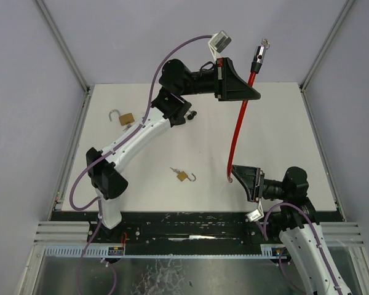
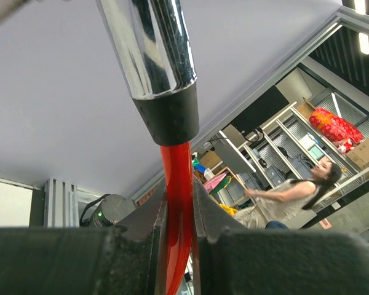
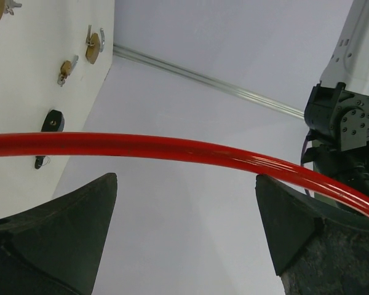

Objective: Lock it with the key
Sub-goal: Lock the lock.

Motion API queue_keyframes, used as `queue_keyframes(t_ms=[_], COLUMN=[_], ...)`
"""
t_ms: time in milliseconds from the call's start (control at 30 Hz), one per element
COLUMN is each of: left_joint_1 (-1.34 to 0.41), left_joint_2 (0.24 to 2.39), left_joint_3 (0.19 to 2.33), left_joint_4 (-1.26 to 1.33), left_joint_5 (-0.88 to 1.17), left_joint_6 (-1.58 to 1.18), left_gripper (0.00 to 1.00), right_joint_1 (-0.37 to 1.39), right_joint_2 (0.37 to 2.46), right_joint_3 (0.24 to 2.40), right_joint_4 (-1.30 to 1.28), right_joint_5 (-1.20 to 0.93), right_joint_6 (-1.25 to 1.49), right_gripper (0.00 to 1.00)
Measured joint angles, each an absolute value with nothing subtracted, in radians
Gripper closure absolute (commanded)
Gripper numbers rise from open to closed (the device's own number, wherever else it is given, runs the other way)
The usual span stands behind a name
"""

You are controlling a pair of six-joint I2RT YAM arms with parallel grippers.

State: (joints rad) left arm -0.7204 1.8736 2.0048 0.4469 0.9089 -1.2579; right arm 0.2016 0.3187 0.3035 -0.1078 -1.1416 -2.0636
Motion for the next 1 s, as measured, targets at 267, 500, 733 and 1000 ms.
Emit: queue_keyframes(t_ms=[267,500,733,1000], left_joint_1=[-0.753,-0.760,-0.759,-0.762], left_joint_2=[1.982,2.049,2.049,2.052], left_joint_3=[2.066,2.094,2.094,2.094], left_joint_4=[0.466,0.455,0.459,0.471], left_joint_5=[0.908,0.902,0.902,0.902], left_joint_6=[-1.303,-1.331,-1.340,-1.359], left_gripper=[1.00,1.00,1.00,1.00], right_joint_1=[0.205,0.209,0.210,0.210], right_joint_2=[0.273,0.261,0.203,0.166], right_joint_3=[0.286,0.270,0.266,0.237], right_joint_4=[-0.097,-0.095,-0.100,-0.121], right_joint_5=[-1.157,-1.164,-1.175,-1.188], right_joint_6=[-2.064,-2.064,-2.064,-2.064], right_gripper=[0.00,0.00,0.00,0.00])
